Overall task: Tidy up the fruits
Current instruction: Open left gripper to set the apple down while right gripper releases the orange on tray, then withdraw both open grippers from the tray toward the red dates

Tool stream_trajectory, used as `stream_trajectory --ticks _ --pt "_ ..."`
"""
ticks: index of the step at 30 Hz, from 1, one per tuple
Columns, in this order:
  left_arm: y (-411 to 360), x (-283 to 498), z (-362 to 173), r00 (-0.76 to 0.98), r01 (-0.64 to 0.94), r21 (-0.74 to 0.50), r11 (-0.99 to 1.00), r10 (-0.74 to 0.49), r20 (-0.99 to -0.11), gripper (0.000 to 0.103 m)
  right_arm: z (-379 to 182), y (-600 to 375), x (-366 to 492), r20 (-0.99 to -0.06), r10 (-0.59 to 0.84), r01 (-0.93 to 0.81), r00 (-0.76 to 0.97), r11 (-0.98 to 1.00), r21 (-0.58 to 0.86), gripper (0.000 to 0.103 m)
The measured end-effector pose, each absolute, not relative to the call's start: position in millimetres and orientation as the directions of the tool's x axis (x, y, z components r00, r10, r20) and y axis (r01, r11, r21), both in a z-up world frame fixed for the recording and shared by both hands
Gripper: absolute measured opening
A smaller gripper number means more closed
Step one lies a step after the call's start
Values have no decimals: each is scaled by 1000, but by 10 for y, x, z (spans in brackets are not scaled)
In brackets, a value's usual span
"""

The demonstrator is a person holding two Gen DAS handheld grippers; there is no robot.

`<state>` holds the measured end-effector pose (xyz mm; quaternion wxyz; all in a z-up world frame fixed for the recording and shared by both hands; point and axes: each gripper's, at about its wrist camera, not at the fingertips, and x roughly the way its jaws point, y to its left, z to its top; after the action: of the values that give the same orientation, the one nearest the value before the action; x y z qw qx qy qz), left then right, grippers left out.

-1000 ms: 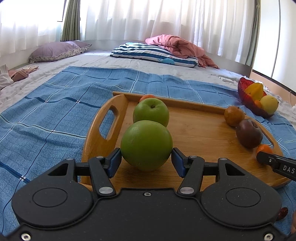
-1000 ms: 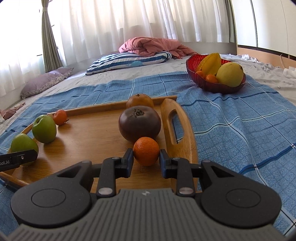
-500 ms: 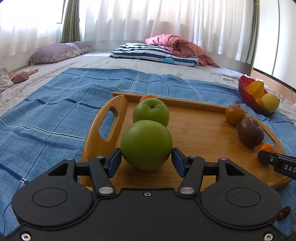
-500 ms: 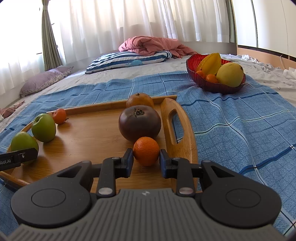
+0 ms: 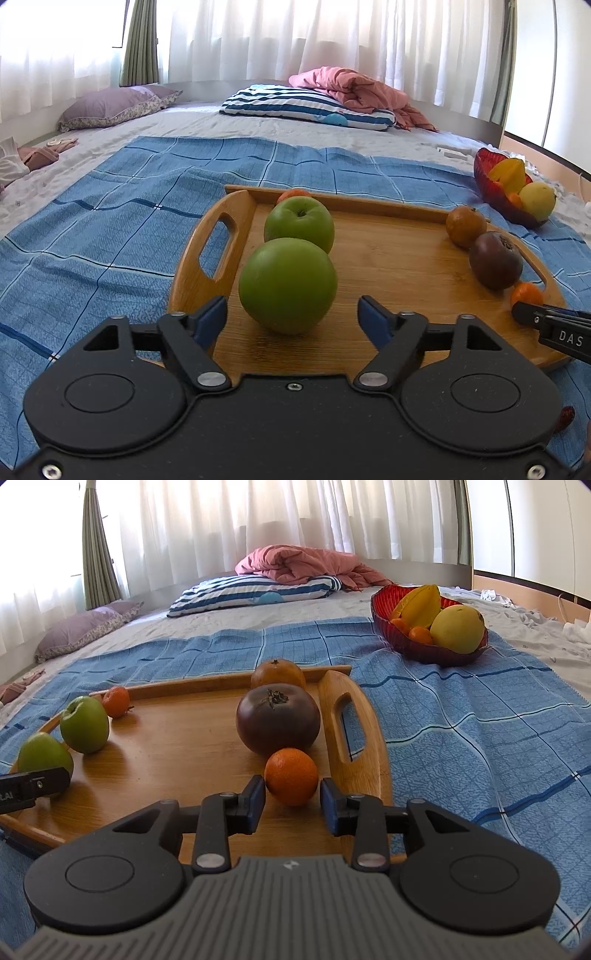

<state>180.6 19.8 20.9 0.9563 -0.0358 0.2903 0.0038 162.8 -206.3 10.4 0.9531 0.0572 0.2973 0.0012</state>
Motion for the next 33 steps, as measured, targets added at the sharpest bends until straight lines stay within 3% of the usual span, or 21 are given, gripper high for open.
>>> stream_trajectory --ticks 18,33 --pt "150 1582 257 828 6 -50 999 -33 -560 94 190 -2015 1394 -554 40 1 832 997 74 84" --pt "-28 1182 323 832 104 -53 993 -116 -542 99 270 -2050 954 -505 38 -17 862 999 47 91"
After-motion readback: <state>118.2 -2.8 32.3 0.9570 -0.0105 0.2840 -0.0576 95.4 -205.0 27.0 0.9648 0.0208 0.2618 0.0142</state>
